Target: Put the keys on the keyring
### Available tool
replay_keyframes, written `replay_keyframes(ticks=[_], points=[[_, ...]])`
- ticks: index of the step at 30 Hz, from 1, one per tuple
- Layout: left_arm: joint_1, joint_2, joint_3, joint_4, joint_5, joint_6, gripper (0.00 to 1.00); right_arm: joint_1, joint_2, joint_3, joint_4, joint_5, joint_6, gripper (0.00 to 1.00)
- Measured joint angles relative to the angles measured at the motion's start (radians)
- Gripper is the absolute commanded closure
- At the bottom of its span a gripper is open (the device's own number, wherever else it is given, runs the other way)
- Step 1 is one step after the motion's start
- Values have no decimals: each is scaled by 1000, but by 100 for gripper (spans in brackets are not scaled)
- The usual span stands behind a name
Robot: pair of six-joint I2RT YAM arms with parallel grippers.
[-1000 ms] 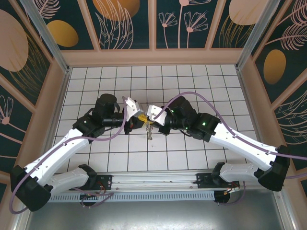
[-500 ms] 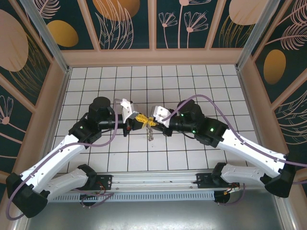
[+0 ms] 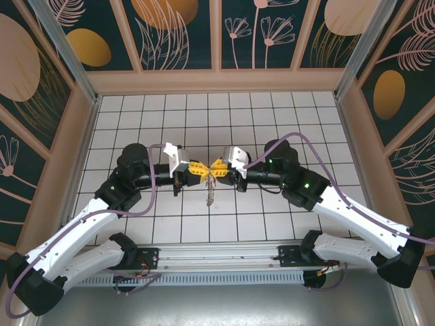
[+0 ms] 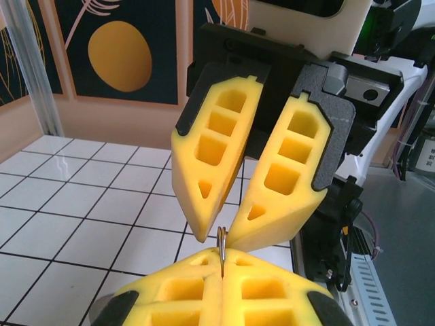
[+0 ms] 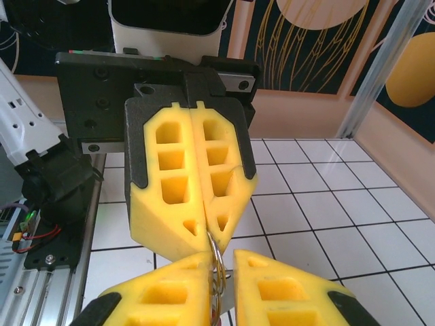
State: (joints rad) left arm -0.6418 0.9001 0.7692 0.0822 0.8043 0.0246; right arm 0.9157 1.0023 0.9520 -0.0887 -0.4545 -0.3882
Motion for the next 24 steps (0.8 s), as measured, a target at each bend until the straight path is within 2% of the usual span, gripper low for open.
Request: replay_keyframes(ticks=[18,24], points=[[0,-8,-29,74,0,-35,100,-7,-2,0,2,-31,3,90],[0,-6,-29,105,11,-51,100,-11,-13,-2,-6,-39,5,79]])
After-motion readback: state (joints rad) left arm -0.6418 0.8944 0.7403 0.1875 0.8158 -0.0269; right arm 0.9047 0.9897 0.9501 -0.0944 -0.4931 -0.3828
